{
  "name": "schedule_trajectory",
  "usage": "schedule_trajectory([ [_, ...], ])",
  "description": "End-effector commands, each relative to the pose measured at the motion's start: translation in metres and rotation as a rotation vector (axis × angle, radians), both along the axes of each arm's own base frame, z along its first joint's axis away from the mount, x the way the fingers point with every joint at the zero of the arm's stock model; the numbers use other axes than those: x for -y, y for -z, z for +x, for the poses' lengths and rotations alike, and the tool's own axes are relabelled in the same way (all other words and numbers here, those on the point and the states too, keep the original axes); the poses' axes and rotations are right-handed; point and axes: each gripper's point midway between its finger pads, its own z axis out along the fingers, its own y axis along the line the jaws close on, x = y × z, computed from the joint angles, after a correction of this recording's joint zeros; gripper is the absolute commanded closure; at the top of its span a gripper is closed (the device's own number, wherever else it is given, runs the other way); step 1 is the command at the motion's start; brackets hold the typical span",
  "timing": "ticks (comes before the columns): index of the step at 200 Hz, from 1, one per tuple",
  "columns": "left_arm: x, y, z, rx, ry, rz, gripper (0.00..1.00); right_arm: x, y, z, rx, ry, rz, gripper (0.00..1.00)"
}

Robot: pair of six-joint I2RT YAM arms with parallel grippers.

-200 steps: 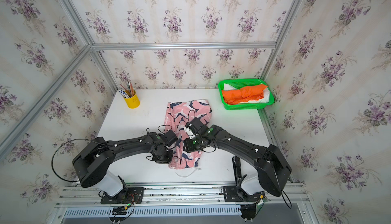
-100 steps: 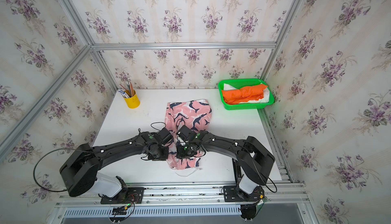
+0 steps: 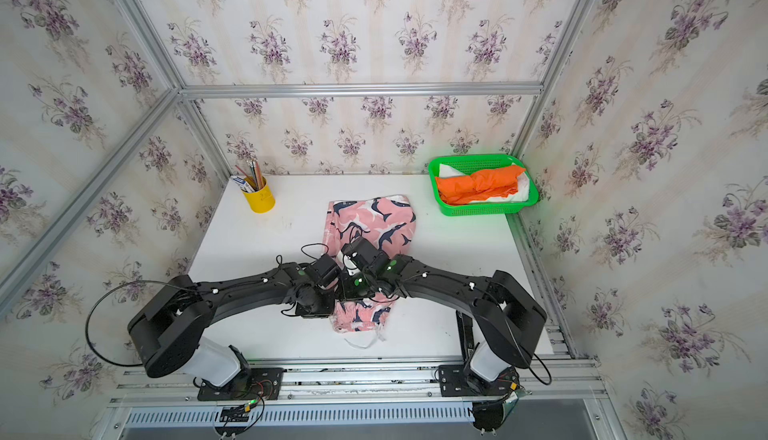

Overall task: Roll up the shorts
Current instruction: Adjust the shorts at the center of the board, then roll the shorts at the center of the board.

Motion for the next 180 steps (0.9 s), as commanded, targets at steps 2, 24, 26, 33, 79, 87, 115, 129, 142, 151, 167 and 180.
schedule_trajectory([
  [2, 0.023, -0.002, 0.000, 0.018, 0.015, -0.104, 0.78, -0.012, 0.030, 0.006, -0.036, 0.055, 0.028, 1.00],
  [24, 0.023, -0.002, -0.003, 0.032, 0.001, -0.111, 0.78, -0.018, 0.043, 0.006, -0.071, 0.084, 0.084, 1.00],
  [26, 0.022, -0.002, -0.004, 0.034, 0.000, -0.110, 0.78, -0.018, 0.045, 0.006, -0.073, 0.087, 0.085, 1.00],
  [33, 0.020, -0.003, -0.005, 0.043, -0.015, -0.107, 0.78, -0.018, 0.045, 0.006, -0.076, 0.099, 0.100, 1.00],
  [79, 0.000, -0.018, -0.006, 0.118, -0.093, -0.074, 0.78, -0.009, 0.030, 0.014, -0.039, 0.172, 0.148, 1.00],
  [87, -0.005, -0.024, -0.005, 0.137, -0.108, -0.063, 0.78, -0.008, 0.022, 0.017, -0.026, 0.182, 0.157, 1.00],
  [115, -0.025, -0.045, -0.003, 0.208, -0.150, -0.031, 0.77, -0.016, -0.008, 0.022, -0.009, 0.175, 0.212, 1.00],
  [129, -0.024, -0.048, -0.003, 0.221, -0.154, -0.050, 0.77, -0.023, -0.016, 0.023, -0.016, 0.165, 0.236, 1.00],
  [142, -0.022, -0.045, -0.005, 0.207, -0.150, -0.060, 0.77, -0.028, -0.014, 0.025, -0.028, 0.159, 0.238, 1.00],
  [151, -0.020, -0.040, -0.007, 0.191, -0.151, -0.061, 0.78, -0.032, -0.007, 0.025, -0.044, 0.152, 0.237, 1.00],
  [167, -0.017, -0.032, -0.010, 0.170, -0.157, -0.077, 0.79, -0.040, 0.011, 0.021, -0.098, 0.128, 0.242, 1.00],
  [180, -0.019, -0.029, -0.012, 0.171, -0.168, -0.083, 0.80, -0.042, 0.034, 0.018, -0.142, 0.125, 0.223, 1.00],
])
